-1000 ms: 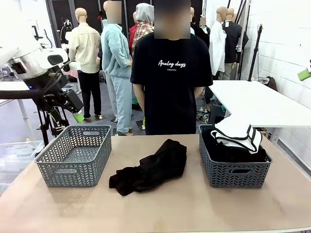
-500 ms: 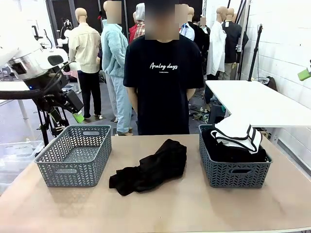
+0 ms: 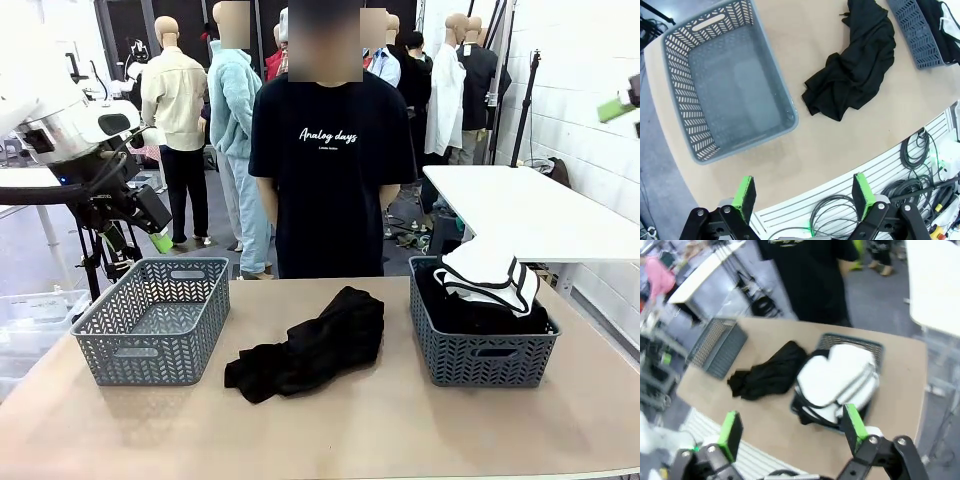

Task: Sort the tops and bottoms.
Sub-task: Lift clothes from the center of the table with your right hand.

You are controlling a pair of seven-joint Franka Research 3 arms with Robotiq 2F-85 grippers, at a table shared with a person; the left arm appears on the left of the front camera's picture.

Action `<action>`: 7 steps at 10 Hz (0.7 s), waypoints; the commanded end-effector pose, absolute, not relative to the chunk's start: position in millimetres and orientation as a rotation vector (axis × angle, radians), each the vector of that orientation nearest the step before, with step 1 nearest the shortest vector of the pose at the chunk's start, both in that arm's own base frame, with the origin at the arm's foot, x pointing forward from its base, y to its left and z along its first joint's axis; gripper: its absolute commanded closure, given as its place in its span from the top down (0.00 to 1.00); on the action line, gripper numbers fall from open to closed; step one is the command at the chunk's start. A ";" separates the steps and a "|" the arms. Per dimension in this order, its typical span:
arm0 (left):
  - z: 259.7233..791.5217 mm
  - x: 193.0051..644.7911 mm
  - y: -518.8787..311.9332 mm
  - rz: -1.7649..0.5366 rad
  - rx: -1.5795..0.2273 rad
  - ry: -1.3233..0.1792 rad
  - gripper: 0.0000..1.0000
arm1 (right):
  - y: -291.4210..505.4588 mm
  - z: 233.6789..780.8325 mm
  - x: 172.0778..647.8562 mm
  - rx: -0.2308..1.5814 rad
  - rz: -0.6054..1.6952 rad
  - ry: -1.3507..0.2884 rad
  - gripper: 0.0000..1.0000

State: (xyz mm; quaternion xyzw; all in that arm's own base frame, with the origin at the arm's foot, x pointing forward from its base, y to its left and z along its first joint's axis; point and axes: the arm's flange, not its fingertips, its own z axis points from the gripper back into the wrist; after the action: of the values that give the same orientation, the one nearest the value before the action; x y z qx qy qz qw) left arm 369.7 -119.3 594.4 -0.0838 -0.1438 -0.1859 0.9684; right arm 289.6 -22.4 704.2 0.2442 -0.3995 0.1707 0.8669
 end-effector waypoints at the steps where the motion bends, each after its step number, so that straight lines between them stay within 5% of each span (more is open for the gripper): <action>1: 594.1 370.8 -115.5 -0.387 -0.176 -0.291 1.00 | 44.2 696.7 338.1 0.569 0.584 -0.732 1.00; 7: 594.1 370.8 -115.5 -0.387 -0.176 -0.291 1.00 | 218.9 615.2 395.1 0.591 0.834 -0.449 1.00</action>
State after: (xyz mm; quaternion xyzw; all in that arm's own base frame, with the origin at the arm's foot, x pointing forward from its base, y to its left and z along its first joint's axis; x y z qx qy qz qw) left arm 370.2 -119.1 594.2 -0.0837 -0.1436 -0.1857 0.9684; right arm 392.7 220.1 612.0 0.2892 -0.2160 0.3825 0.8505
